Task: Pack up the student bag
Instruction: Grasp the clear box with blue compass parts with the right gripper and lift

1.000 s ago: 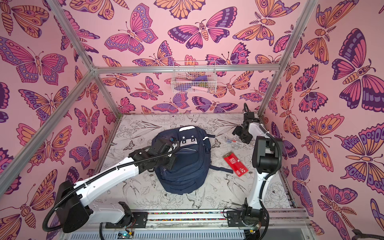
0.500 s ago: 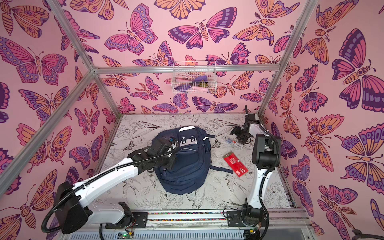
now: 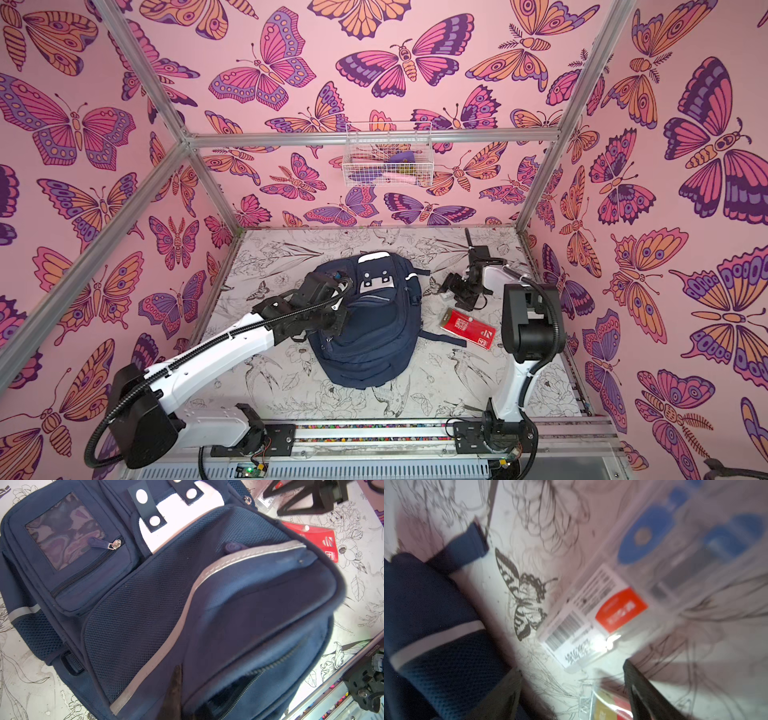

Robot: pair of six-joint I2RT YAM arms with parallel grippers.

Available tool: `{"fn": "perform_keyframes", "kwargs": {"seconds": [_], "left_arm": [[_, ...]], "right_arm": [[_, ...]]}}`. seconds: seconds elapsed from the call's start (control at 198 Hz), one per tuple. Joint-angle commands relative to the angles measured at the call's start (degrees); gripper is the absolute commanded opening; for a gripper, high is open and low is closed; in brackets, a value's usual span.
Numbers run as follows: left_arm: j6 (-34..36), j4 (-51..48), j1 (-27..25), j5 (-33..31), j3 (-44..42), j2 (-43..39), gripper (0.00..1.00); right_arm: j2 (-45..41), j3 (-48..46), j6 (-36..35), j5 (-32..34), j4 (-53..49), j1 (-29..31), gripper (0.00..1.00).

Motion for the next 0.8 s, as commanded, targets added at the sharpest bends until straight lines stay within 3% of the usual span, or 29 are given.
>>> {"fn": "perform_keyframes", "kwargs": {"seconds": [0.0,0.182,0.404,0.545,0.727,0.798], "left_arm": [[-2.07,2.96,0.95,1.09,-0.48,-1.95,0.0],[-1.74,2.96,1.14,0.08,-1.01,-1.88,0.0],[-1.64,3.09,1.14,0.28,-1.03,-1.96,0.0],[-1.72,3.13,1.23,0.64,-1.05,-1.0,0.0],[-1.6,3.15,1.31,1.13,-0.92,0.33,0.0],[-1.5,3.17,1.39,0.87,-0.92,0.58,0.0]], "right_arm": [[-0.68,0.19,-0.97,8.97,-5.36,2.35,0.79],[1.56,5.03,-0.02,20.73,-11.5,3.36,0.77],[3.02,9.02,5.58,24.94,-12.07,3.63,0.8],[6.62,13.94,7.44,23.26,-12.49,3.82,0.81],[13.37,24.15,9.91,28.68,-20.52,4.31,0.8],[15.51,27.29,10.34,30.44,-23.56,4.46,0.76]]}}
